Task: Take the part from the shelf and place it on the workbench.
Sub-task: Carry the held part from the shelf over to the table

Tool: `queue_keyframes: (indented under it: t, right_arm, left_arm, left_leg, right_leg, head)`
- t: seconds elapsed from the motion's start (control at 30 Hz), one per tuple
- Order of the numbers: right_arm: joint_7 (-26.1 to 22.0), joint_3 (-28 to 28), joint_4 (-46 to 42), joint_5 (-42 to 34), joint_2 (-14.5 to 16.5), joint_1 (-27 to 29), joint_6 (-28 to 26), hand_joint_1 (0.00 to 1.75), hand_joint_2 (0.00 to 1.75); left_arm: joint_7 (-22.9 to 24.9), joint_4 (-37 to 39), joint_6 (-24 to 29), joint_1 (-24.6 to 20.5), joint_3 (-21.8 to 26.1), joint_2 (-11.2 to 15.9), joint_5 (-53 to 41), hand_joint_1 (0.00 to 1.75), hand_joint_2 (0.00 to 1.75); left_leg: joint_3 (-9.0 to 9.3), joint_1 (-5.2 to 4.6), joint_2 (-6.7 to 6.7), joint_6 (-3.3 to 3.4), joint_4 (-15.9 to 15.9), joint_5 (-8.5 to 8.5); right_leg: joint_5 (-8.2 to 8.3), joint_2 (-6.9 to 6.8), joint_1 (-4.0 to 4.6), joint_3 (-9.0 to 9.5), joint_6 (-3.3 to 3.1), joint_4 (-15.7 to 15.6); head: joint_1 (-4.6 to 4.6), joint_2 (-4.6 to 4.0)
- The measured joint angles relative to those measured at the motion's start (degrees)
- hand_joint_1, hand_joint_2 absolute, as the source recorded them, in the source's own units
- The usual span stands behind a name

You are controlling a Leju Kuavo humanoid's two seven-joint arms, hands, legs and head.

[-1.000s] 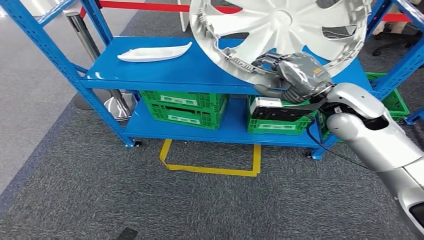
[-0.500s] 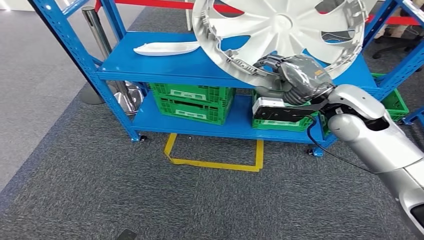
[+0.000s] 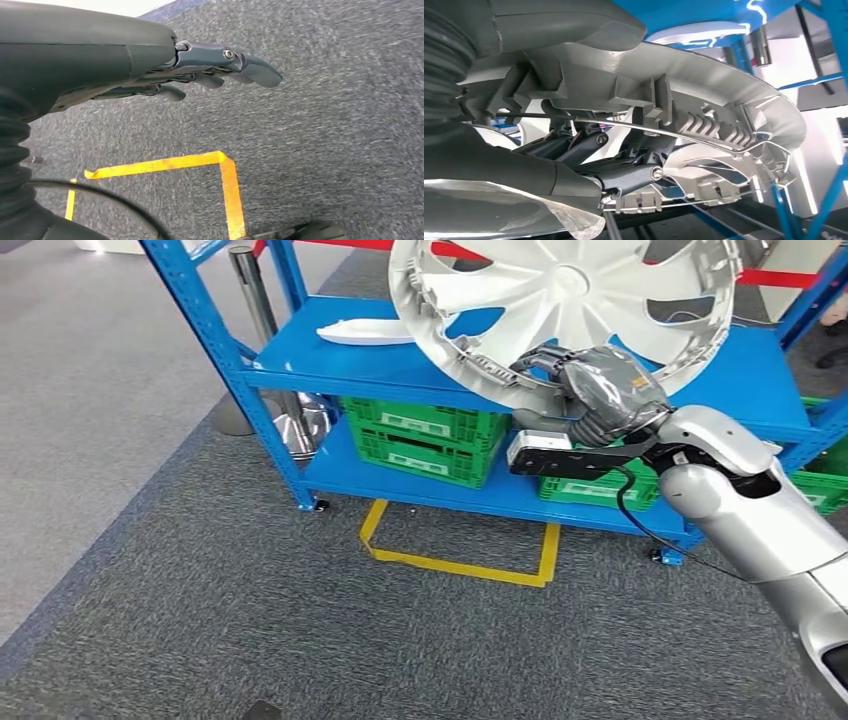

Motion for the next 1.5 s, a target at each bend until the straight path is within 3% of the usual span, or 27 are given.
queue_keyframes:
  t: [0.07,0.13,0.2,0.27,0.33,0.37,0.4,0.43,0.47,0.53,0.6,0.67,0.73,0.8,0.87,0.9,0.93,0.97,1.03,1.1,1.2,1.37,1.43,1.5]
  right_arm:
    - [0.02,-0.09,0.00,0.00,-0.14,-0.05,-0.01,1.75,1.75]
    - [0.02,-0.09,-0.01,0.01,-0.33,-0.03,-0.02,1.75,1.75]
    - [0.05,-0.11,-0.09,0.02,-0.60,0.04,-0.02,1.75,1.75]
    - [0.09,-0.16,-0.21,0.03,-1.02,0.13,-0.02,1.75,1.75]
    - [0.11,-0.15,-0.24,0.08,-1.43,0.37,0.03,1.75,1.75]
    - [0.13,-0.14,-0.24,0.11,-1.57,0.55,0.07,1.75,1.75]
    - [0.15,-0.14,-0.25,0.13,-1.64,0.71,0.10,1.75,1.75]
    - [0.19,-0.14,-0.28,0.14,-1.71,0.83,0.13,1.75,1.75]
    - [0.21,-0.15,-0.41,0.15,-1.81,0.88,0.13,1.75,1.75]
    - [0.22,-0.22,-0.88,0.18,-2.31,0.95,0.13,1.75,1.75]
    - [0.15,-0.32,-1.50,0.20,-2.92,1.30,0.13,1.75,1.75]
    - [0.23,-0.44,-2.14,0.19,-3.32,1.71,0.12,1.75,1.75]
    - [0.52,-0.75,-3.08,0.00,-4.14,2.30,0.11,1.75,1.75]
    - [0.67,-1.36,-4.46,-0.27,-5.79,3.28,0.26,1.75,1.75]
    - [0.57,-1.84,-5.89,-0.42,-7.41,4.04,0.77,1.75,1.75]
    - [0.48,-1.93,-6.52,-0.44,-7.99,4.23,1.15,1.75,1.75]
    - [0.37,-1.96,-7.08,-0.34,-8.36,4.32,1.60,1.75,1.75]
    - [0.27,-1.93,-7.60,-0.07,-8.56,4.32,2.12,1.75,1.75]
    - [0.16,-1.72,-8.42,0.83,-8.68,3.98,3.22,1.75,1.75]
    - [0.21,-1.20,-8.97,1.79,-8.70,3.45,4.21,1.75,1.75]
    - [0.36,-0.31,-9.44,2.63,-8.70,3.07,4.97,1.75,1.75]
    - [0.54,0.07,-9.72,2.87,-8.70,3.02,4.99,1.75,1.75]
    - [0.99,1.12,-11.01,3.35,-9.97,3.50,4.05,1.75,1.75]
    - [1.48,2.12,-12.87,3.67,-11.98,4.65,2.58,1.75,1.75]
  left_arm:
    - [0.09,0.00,-0.01,-0.08,-0.11,-0.01,-0.07,0.00,1.75]
    - [0.30,0.01,-0.02,-0.04,-0.24,-0.01,-0.22,0.00,1.75]
    - [0.46,0.01,-0.03,0.20,-0.33,0.05,-0.37,0.00,1.75]
    - [0.48,0.01,-0.09,0.26,-0.45,0.14,-0.56,0.00,1.75]
    - [0.39,0.01,-0.16,0.14,-0.66,0.13,-0.73,0.00,1.75]
    - [0.34,0.01,-0.19,0.16,-0.74,0.11,-0.79,0.00,1.75]
    - [0.27,0.01,-0.19,0.20,-0.79,0.11,-0.80,0.00,1.75]
    - [0.21,0.01,-0.20,0.24,-0.81,0.13,-0.81,0.00,1.75]
    - [0.13,0.01,-0.21,0.26,-0.84,0.15,-0.86,0.00,1.75]
    - [-0.05,0.01,-0.26,0.19,-0.97,0.16,-1.00,0.00,1.75]
    - [-0.17,0.01,-0.33,0.18,-1.17,0.16,-1.15,0.00,1.75]
    - [-0.22,0.01,-0.37,0.44,-1.31,0.20,-1.40,0.00,1.75]
    - [-0.31,0.01,-0.36,0.65,-1.49,0.20,-1.79,0.00,1.75]
    - [-0.40,0.01,-0.35,0.54,-1.81,0.14,-2.16,0.00,1.75]
    - [-0.42,0.01,-0.36,0.42,-2.19,0.03,-2.55,0.00,1.75]
    - [-0.42,0.01,-0.37,0.43,-2.36,-0.02,-2.69,0.00,1.75]
    - [-0.42,0.01,-0.40,0.45,-2.51,-0.06,-2.81,0.00,1.75]
    - [-0.42,0.01,-0.45,0.46,-2.62,-0.07,-2.86,0.00,1.75]
    - [-0.42,0.01,-0.62,0.37,-2.81,-0.05,-2.90,0.00,1.75]
    - [-0.42,0.01,-0.85,0.20,-3.01,-0.03,-2.91,0.00,1.75]
    - [-0.42,0.01,-1.02,0.17,-3.18,0.02,-2.93,0.00,1.75]
    - [-0.42,0.01,-1.02,0.18,-3.20,0.06,-2.97,0.00,1.75]
    - [-0.44,0.01,-0.93,-0.05,-3.54,-0.01,-3.29,0.00,1.75]
    - [-0.46,0.01,-0.82,-0.24,-4.05,-0.17,-3.74,0.00,1.75]
  left_leg:
    - [1.78,-0.45,1.46,0.55,-4.78,1.30]
    - [1.53,-0.74,0.84,1.29,-5.61,1.20]
    - [1.41,-0.69,-0.27,2.04,-5.99,1.64]
    - [1.44,-0.61,-1.32,2.75,-6.33,1.99]
    - [1.35,-0.75,-2.60,3.11,-6.31,2.10]
    - [1.34,-0.82,-3.31,3.18,-6.28,2.13]
    - [1.34,-0.86,-4.07,3.21,-6.21,2.13]
    - [1.35,-0.87,-4.82,3.21,-6.08,2.11]
    - [1.33,-0.86,-5.54,3.17,-5.89,2.05]
    - [0.81,-0.86,-6.95,2.90,-5.16,1.86]
    - [-0.15,-0.63,-8.26,2.36,-4.54,1.91]
    - [-0.80,-0.37,-9.16,1.75,-4.22,1.94]
    - [-1.66,-0.59,-7.00,1.04,-2.08,0.48]
    - [-4.07,-0.55,-3.52,0.39,3.89,-2.79]
    - [-6.71,-0.13,-2.28,0.05,10.14,-5.28]
    - [-7.04,0.01,-2.09,0.00,11.09,-5.21]
    - [-6.32,0.08,-1.95,0.04,9.85,-4.09]
    - [-4.68,0.05,-1.55,0.18,6.66,-2.19]
    - [-1.08,-0.68,1.24,0.69,-0.79,0.74]
    - [0.29,-1.60,3.30,1.40,-4.34,1.36]
    - [0.04,-2.06,2.00,2.17,-4.86,1.54]
    - [0.35,-1.89,1.36,2.62,-5.44,1.86]
    - [0.68,-1.56,-1.04,3.43,-5.92,2.26]
    - [0.72,-1.31,-4.27,3.93,-5.83,2.42]
  right_leg:
    - [-0.05,-0.87,0.29,-0.30,0.43,0.12]
    - [0.06,-1.91,0.37,-0.61,0.97,0.09]
    - [-0.93,-1.30,0.11,-1.28,1.47,0.97]
    - [-3.79,1.08,-0.03,-3.59,1.52,5.64]
    - [-6.78,2.69,0.12,-7.37,1.35,13.39]
    - [-7.22,2.99,0.18,-8.89,1.31,16.08]
    - [-6.68,3.18,0.22,-9.64,1.25,16.98]
    - [-5.00,3.36,0.23,-9.17,1.17,15.38]
    - [-2.71,3.94,0.16,-7.66,1.09,11.78]
    - [0.16,6.68,-0.28,-4.22,1.01,4.61]
    - [0.22,8.28,-0.43,-2.93,0.97,2.17]
    - [0.19,7.09,-0.34,-2.87,0.71,1.99]
    - [0.24,5.54,-0.45,-2.48,0.20,1.72]
    - [0.10,3.84,-0.34,-2.12,-0.23,1.60]
    - [-0.07,2.15,-0.18,-2.00,-0.39,1.64]
    - [-0.14,1.41,-0.14,-1.95,-0.41,1.65]
    - [-0.21,0.77,-0.13,-1.88,-0.38,1.66]
    - [-0.31,0.20,-0.12,-1.74,-0.33,1.66]
    - [-0.51,-0.81,0.00,-1.56,-0.08,1.65]
    - [-0.59,-1.88,0.20,-1.58,0.36,1.59]
    - [-0.63,-3.59,0.17,-1.44,0.98,1.35]
    - [-0.91,-3.90,0.03,-1.51,1.29,1.33]
    - [-4.34,-0.30,-0.15,-5.67,1.45,9.22]
    - [-5.92,3.30,-0.27,-9.61,1.59,16.01]
  head:
    - [0.04,0.00]
    - [0.08,-0.01]
    - [0.06,-0.02]
    - [0.15,-0.02]
    - [0.24,-0.02]
    - [0.24,-0.02]
    - [0.24,-0.01]
    - [0.23,-0.01]
    - [0.24,-0.01]
    - [0.15,-0.02]
    - [0.11,-0.01]
    - [0.13,-0.01]
    - [-0.25,-0.01]
    - [-0.63,-0.01]
    - [-0.68,0.00]
    - [-0.69,0.00]
    - [-0.71,0.00]
    - [-0.71,-0.01]
    - [-0.72,-0.01]
    - [-0.70,0.00]
    - [-0.67,-0.02]
    - [-0.72,0.00]
    - [-0.60,-0.01]
    - [-0.48,-0.02]
